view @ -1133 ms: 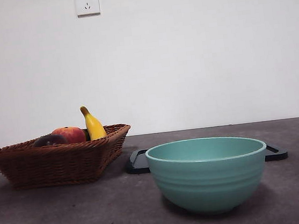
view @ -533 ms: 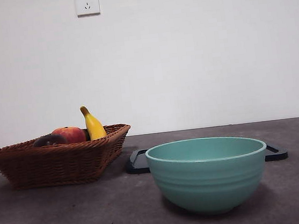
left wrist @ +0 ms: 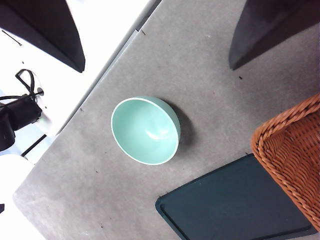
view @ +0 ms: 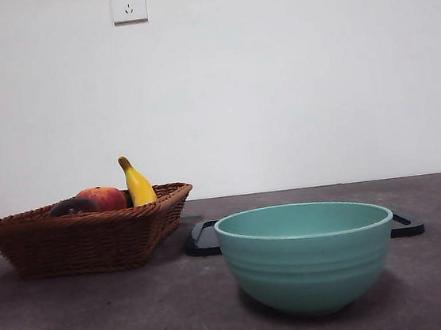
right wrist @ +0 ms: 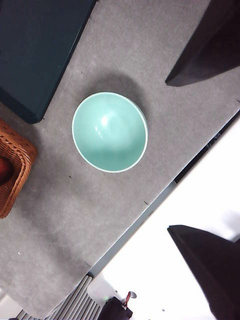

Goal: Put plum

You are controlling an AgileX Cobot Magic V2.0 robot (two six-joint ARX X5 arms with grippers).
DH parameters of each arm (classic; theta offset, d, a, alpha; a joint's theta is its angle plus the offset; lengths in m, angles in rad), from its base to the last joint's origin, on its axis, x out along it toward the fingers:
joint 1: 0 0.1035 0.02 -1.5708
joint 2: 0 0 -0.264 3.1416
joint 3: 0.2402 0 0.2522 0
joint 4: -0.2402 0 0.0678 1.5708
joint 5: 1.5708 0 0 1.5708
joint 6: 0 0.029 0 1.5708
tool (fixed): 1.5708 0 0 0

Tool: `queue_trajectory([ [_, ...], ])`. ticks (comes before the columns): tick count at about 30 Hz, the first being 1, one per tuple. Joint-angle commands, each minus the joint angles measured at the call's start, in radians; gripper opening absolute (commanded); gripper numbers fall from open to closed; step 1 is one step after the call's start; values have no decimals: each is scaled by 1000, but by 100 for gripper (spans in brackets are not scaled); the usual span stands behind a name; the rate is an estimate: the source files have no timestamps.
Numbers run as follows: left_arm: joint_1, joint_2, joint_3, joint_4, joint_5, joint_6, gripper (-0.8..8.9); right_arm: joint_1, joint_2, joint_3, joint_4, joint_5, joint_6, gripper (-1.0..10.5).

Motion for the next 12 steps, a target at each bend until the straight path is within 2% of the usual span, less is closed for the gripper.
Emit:
queue_trajectory([
  [1, -3, 6, 11, 6, 5, 3, 425, 10, 8, 14, 9, -3, -11, 419],
  [3, -3, 6, 11, 6, 5, 3, 301, 10, 8, 14, 6, -3, -11, 318],
  [6, -3, 6, 11, 7, 5, 3, 119, 10, 8, 14, 2, -3, -12, 103],
  [8, -3, 6, 11, 6, 5, 3, 9, 10, 8, 14, 2, -3, -13, 18],
  [12, -3, 6, 11, 6, 5, 3, 7, 10, 8, 14, 2, -3, -17, 13],
])
